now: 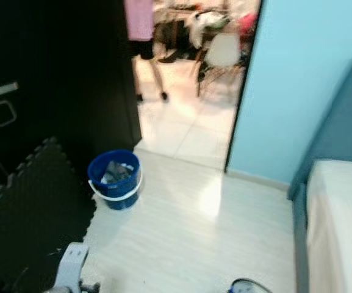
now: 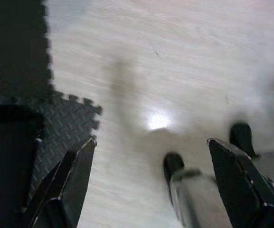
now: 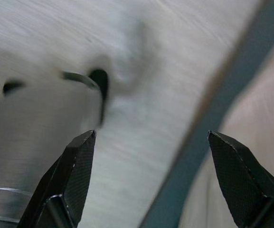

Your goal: Clean up the room

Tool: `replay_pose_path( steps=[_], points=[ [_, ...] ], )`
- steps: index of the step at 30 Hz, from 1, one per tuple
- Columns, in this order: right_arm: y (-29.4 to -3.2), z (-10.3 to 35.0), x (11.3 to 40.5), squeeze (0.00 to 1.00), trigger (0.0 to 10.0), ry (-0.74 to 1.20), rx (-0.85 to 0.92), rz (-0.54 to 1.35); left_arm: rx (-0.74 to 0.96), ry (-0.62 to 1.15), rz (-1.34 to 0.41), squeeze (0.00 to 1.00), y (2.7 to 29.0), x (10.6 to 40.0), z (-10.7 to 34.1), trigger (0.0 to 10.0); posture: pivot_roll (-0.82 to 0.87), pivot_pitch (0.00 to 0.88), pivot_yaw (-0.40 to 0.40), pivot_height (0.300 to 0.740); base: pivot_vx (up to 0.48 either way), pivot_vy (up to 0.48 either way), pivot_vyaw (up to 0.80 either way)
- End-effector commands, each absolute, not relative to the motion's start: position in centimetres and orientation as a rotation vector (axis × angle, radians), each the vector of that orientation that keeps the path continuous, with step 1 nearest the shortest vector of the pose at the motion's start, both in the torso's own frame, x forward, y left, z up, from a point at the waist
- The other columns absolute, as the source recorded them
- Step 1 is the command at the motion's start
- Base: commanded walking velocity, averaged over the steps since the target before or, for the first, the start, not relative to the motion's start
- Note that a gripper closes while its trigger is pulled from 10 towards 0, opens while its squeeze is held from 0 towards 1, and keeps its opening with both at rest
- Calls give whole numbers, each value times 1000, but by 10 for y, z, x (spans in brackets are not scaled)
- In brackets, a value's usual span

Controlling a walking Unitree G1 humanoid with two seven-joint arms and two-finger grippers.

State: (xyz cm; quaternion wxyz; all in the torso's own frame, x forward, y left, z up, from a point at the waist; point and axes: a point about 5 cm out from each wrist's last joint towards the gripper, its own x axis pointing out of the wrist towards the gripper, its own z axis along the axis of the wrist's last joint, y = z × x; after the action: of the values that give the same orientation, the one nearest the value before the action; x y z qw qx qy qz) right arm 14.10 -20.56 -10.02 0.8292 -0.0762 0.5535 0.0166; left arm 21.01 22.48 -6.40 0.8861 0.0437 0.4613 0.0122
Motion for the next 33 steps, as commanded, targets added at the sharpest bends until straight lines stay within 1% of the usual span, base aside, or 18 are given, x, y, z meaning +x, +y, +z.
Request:
replay_pose_path(
  steps=[1, 6, 13, 16, 18, 19, 20, 23, 24, 25, 27, 29, 30, 31, 32, 33],
  points=[
    [-196, -102, 141, 0, 10000, 1181, -159, 60, 98, 991, 38, 0, 230, 202, -68, 10000, 101, 0, -32, 730, -368, 0, -725],
    [-195, -101, 143, 0, 10000, 1180, -161, 61, 97, 991, 41, 0, 229, 201, -68, 10000, 102, 0, -31, 730, -340, 0, -725],
    [-193, -103, 140, 0, 10000, 1183, -174, 64, 77, 980, 89, 0, 229, 192, -73, 10000, 93, 0, -45, 730, 0, 0, -725],
    [-197, -103, 137, 0, 10000, 1184, -168, 44, 73, 982, 94, 0, 228, 187, -76, 10000, 89, 0, -46, 730, 0, 0, 0],
    [-208, -104, 129, 0, 10000, 1191, -161, 10, 80, 998, 91, 0, 225, 176, -81, 10000, 60, 0, -29, 730, 0, 0, 0],
    [-208, -104, 129, 0, 10000, 1191, -161, 10, 80, 998, 91, 0, 225, 176, -81, 10000, 60, 0, -29, 730, 0, 0, 0],
    [-219, -105, 118, 0, 10000, 1203, -153, -26, 87, 1039, 60, 0, 217, 155, -91, 10000, 56, 0, -28, 730, 0, 0, 0],
    [-222, -105, 116, 0, 10000, 1206, -152, -35, 99, 1052, 47, 0, 215, 149, -94, 10000, 56, 0, -28, 730, 0, 0, 0],
    [-224, -105, 116, 0, 10000, 1209, -143, -42, 110, 1065, 34, 0, 213, 141, -97, 10000, 33, 0, -24, 730, 0, 0, -769],
    [-222, -104, 119, 0, 10000, 1202, -143, -36, 121, 1085, 23, 0, 213, 125, -102, 10000, 23, 0, -3, 730, 0, 0, -781],
    [-222, -104, 119, 0, 10000, 1202, -143, -36, 121, 1085, 23, 0, 213, 125, -102, 10000, 23, 0, -3, 730, 0, 0, -781],
    [-219, -103, 125, 0, 10000, 1183, -134, -39, 132, 1093, 14, 0, 215, 116, -104, 10000, 13, 0, 15, 730, 0, 0, -781],
    [-219, -103, 125, 0, 10000, 1183, -134, -39, 132, 1093, 14, 0, 215, 116, -104, 10000, 13, 0, 15, 730, 0, 0, -781],
    [-213, -102, 131, 0, 10000, 1157, -99, -54, 141, 1006, -4, 0, 215, 160, -89, 10000, 18, 0, 25, 730, 0, 0, -694],
    [-213, -102, 131, 0, 10000, 1157, -99, -54, 141, 1006, -4, 0, 215, 160, -89, 10000, 18, 0, 25, 730, 0, 0, -694],
    [-211, -102, 132, 0, 10000, 1151, -87, -59, 143, 983, -7, 0, 215, 173, -84, 10000, 18, 0, 25, 730, 0, 0, -694]
  ],
)
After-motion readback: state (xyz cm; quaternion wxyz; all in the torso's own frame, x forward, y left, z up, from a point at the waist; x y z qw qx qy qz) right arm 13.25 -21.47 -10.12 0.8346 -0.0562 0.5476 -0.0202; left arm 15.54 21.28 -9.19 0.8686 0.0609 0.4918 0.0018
